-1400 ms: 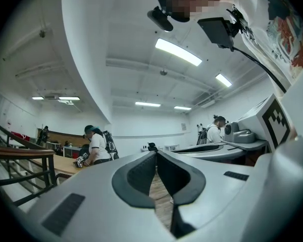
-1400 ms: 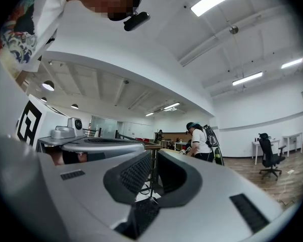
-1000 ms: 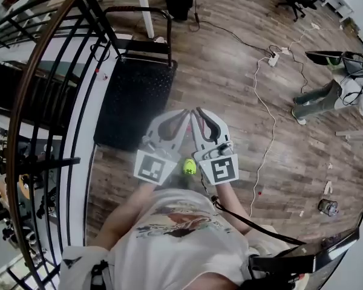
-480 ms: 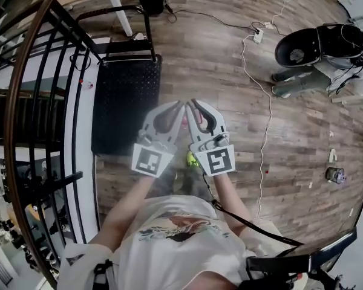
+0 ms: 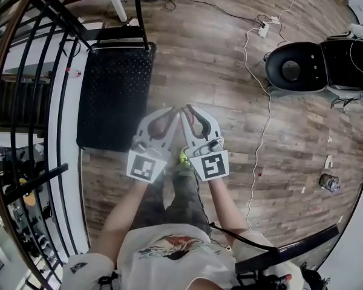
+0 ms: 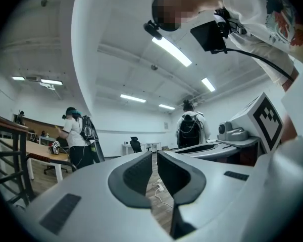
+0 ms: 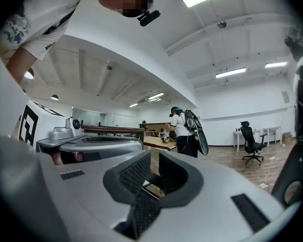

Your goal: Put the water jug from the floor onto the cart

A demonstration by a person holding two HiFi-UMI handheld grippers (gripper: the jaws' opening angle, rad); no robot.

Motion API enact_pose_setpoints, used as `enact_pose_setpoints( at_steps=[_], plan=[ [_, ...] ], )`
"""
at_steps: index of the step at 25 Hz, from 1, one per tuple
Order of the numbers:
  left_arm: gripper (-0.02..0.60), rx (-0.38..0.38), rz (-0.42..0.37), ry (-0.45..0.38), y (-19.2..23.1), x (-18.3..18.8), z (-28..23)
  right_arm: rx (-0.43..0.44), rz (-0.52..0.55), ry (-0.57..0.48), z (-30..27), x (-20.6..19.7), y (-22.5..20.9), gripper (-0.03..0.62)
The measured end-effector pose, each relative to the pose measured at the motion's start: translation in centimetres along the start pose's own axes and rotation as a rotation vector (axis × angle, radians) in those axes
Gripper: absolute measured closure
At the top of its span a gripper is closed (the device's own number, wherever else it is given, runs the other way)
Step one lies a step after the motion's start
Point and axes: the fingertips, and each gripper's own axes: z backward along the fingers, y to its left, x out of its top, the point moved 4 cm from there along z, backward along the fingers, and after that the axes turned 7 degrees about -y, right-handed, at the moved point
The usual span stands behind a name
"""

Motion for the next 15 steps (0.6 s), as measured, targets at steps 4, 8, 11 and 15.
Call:
enact_pose_setpoints(
  at_steps=[4, 8, 11, 15],
  plan=[
    [0.568, 0.046, 0.003, 0.004, -0.8, -5.3, -0.6, 0.040, -0.008, 0.051, 1.1, -5.8, -0.9, 0.562],
    [0.568, 0.082, -0.011, 0.010, -0.7, -9.7, -0.3, 0.043, -0.023, 0.079, 1.4, -10.5, -1.3, 0.553],
    [0.568, 0.111, 0.023, 0.031, -0.9, -13.1, 0.6, 0.044, -0.026, 0.110, 2.0, -13.6, -1.4, 0.526],
    [0.568, 0.107, 0.070, 0.061, -2.3, -17.8, 1.6, 0.020, -0.040, 0.154, 3.3, -18.2, -1.6, 0.501]
  ],
)
